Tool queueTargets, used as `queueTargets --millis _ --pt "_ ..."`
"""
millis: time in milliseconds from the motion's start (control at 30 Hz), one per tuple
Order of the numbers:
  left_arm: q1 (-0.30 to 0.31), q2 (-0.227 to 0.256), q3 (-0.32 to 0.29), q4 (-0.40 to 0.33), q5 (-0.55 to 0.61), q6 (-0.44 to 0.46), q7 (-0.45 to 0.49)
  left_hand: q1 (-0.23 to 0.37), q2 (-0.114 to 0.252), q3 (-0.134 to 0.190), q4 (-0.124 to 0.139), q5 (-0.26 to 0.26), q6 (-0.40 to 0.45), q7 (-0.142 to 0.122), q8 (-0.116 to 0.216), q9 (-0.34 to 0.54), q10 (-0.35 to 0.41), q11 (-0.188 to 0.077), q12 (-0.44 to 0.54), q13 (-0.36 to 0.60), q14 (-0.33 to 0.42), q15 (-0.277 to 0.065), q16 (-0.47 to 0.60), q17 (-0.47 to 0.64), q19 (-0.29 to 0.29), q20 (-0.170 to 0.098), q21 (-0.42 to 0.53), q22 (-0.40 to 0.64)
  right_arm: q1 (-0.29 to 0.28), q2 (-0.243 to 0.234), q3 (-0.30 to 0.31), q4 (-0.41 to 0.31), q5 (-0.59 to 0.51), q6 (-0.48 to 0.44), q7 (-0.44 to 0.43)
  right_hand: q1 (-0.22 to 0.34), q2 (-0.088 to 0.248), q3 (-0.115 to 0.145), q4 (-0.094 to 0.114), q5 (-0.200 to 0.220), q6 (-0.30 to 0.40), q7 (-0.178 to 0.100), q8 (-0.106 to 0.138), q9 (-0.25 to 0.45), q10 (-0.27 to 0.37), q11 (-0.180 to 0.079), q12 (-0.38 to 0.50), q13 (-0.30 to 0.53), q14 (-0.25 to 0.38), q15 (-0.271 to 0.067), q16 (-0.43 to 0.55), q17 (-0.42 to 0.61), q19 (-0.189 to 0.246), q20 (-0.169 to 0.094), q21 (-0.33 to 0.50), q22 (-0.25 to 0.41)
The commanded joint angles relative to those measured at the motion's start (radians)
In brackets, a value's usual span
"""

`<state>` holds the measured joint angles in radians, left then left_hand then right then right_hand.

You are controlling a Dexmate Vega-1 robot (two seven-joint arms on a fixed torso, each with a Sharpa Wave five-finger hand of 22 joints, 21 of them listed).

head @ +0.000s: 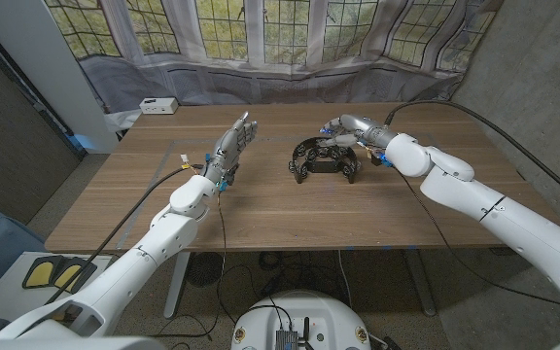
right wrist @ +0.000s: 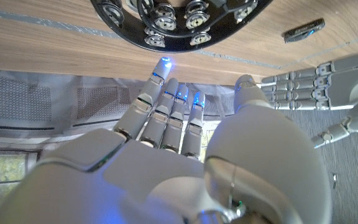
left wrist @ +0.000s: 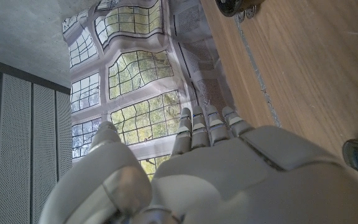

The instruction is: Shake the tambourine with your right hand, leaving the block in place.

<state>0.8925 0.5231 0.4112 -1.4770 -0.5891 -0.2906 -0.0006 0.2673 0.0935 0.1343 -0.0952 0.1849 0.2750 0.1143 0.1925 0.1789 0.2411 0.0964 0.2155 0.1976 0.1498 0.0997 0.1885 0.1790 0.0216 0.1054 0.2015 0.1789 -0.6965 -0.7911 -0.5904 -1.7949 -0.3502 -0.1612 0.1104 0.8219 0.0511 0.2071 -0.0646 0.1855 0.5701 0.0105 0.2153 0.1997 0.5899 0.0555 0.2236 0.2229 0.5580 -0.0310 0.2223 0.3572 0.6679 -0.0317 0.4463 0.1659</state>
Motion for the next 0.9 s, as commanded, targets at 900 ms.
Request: queueTargets --millis 900 --pt "-0.012 -0.015 0.008 -0.007 0.025 0.010 0.042 -0.009 0.001 0.007 -0.005 -0.001 -0.007 -0.001 -0.006 0.002 -0.003 -0.004 -0.003 0.002 -0.005 0.006 0.000 0.002 -0.001 -0.007 -0.002 0.001 -0.159 0.010 0.213 0.122 0.518 0.356 -0.178 -0.127 0.016 -0.030 0.019 -0.008 -0.229 0.036 -0.040 -0.006 -0.256 0.041 -0.049 -0.020 -0.259 0.069 -0.038 -0.018 -0.181 0.037 -0.161 0.004"
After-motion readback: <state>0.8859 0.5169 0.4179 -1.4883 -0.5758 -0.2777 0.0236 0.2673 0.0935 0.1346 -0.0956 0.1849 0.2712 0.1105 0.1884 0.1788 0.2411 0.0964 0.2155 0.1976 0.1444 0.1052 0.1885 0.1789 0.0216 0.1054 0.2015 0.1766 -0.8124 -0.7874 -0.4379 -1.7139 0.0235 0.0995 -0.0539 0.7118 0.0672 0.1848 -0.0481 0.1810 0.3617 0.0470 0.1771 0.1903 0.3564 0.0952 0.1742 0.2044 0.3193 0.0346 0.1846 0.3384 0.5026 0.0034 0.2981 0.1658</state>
